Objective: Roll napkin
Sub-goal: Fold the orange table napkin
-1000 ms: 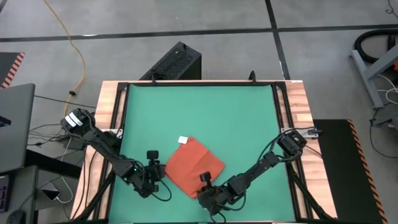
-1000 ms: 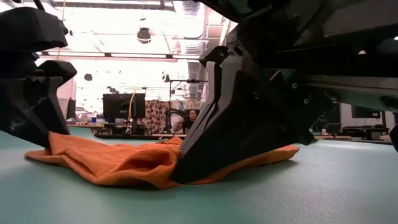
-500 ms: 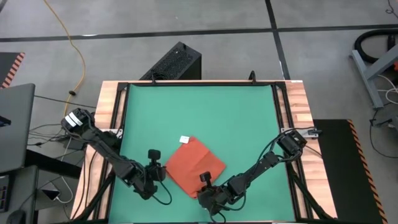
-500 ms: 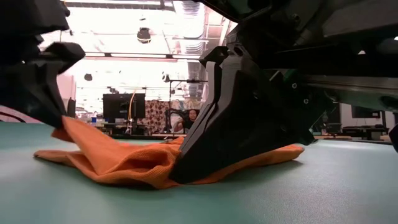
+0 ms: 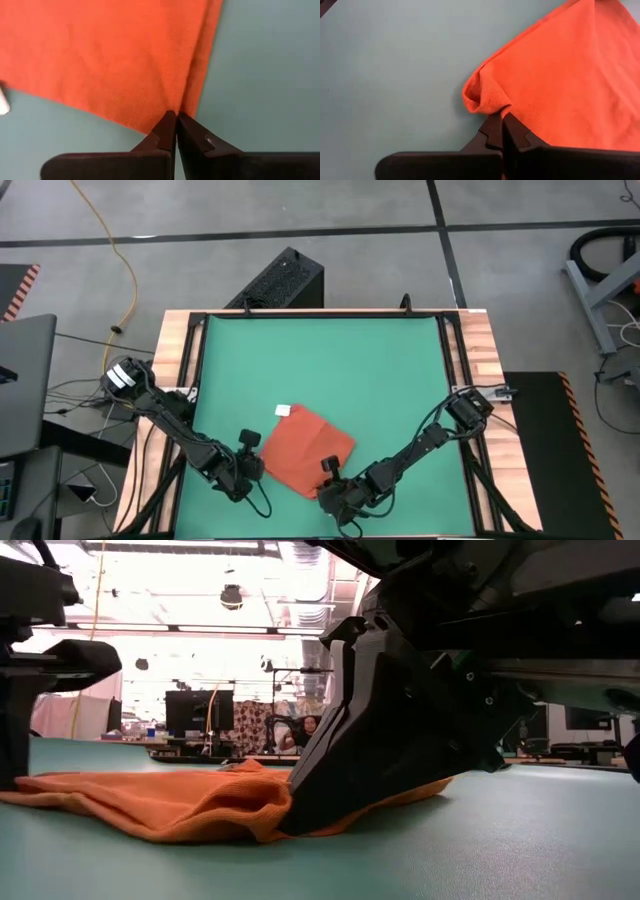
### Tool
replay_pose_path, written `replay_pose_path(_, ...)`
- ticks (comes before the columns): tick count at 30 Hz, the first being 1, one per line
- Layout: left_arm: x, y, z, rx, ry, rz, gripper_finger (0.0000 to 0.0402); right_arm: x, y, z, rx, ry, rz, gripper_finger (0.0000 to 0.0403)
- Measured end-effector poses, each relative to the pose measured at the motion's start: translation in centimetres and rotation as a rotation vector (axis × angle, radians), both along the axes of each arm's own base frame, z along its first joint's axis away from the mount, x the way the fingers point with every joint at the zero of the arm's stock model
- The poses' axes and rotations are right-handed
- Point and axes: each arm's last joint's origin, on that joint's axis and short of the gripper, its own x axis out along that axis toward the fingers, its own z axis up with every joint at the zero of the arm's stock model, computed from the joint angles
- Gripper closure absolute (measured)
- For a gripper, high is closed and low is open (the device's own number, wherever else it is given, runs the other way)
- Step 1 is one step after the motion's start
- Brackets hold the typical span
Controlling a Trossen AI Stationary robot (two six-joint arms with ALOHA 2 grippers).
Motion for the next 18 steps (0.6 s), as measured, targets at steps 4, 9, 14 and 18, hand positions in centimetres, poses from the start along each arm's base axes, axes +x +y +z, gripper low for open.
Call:
replay_pose_path(4, -0.4, -0.5, 1.3, -0.124, 0.028, -0.026, 0.0397, 0.1, -0.2, 0.0, 0.001, 0.000, -0.006, 0.0396)
replay_pose_path(9, -0.1, -1.7, 4.6, -0.235, -0.050, -0.074, 0.0397, 0.3, -0.6, 0.0, 0.017, 0.005, -0.037, 0.0396)
replay_pose_path(14, -0.1, -2.2, 4.5, -0.122, -0.212, -0.057, 0.0397, 0.3, -0.6, -0.1, 0.015, 0.006, -0.034, 0.0396)
replay_pose_path(18, -0.2, -2.0, 3.3, -0.071, -0.239, -0.062, 0.0397, -0.1, 0.0, -0.1, -0.002, 0.011, -0.002, 0.0396)
